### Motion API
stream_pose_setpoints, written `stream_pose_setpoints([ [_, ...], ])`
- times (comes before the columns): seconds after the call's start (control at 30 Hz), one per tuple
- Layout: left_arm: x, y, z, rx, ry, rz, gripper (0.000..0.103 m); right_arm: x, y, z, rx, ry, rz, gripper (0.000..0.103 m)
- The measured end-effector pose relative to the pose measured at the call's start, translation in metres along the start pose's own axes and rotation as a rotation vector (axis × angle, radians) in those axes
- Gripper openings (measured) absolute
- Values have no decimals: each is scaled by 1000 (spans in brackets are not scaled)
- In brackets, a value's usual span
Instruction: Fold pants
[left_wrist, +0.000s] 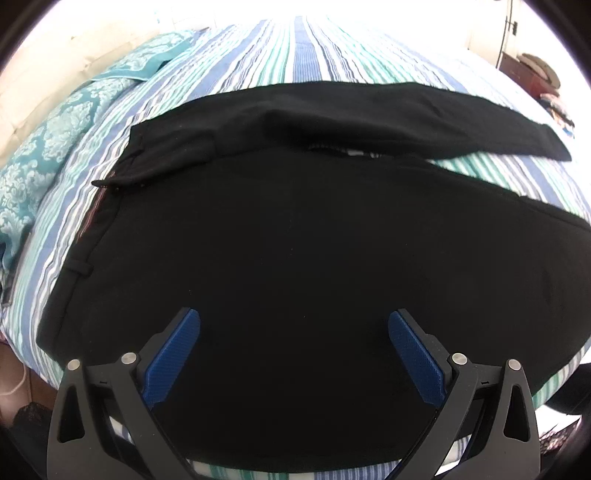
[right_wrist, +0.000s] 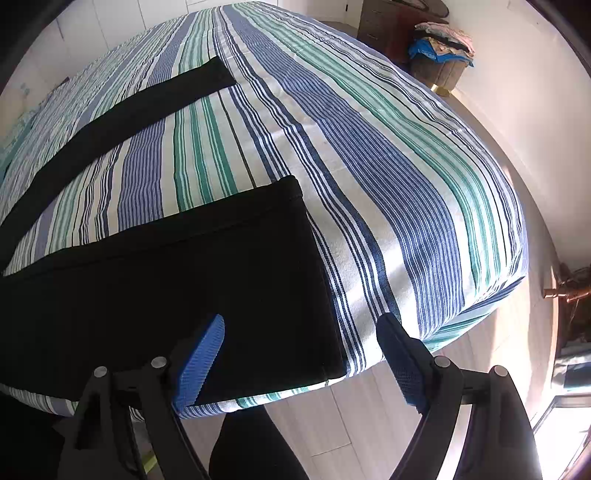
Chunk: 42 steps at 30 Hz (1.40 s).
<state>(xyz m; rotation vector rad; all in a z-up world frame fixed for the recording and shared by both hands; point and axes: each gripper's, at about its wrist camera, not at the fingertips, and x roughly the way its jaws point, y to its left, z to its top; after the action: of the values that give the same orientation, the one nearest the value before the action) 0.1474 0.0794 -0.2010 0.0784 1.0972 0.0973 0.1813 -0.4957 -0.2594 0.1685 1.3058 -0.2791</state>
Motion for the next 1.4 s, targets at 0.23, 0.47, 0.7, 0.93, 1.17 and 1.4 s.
stream_pose_setpoints([
  [0.23, 7, 4, -8, -49, 31, -5, 103, -34, -21, -6, 121, -101, -168, 84],
  [0.47, -7, 4, -3, -24, 78, -23, 102, -124, 61, -37, 19, -324, 70, 102],
  [0.7, -93, -25, 4, 52, -110, -35, 102, -154, 202, -87, -90, -413, 321, 102],
  [0.93, -135, -33, 5, 77, -165, -27, 102, -177, 288, -126, -298, -450, 343, 103],
  [1.17, -159, -26, 2, 51, -188, -41, 102, -210, 316, -151, -387, -500, 277, 103],
  [1.4, -183, -34, -7, 50, -204, -56, 102, -233, 318, -157, -341, -480, 239, 103],
])
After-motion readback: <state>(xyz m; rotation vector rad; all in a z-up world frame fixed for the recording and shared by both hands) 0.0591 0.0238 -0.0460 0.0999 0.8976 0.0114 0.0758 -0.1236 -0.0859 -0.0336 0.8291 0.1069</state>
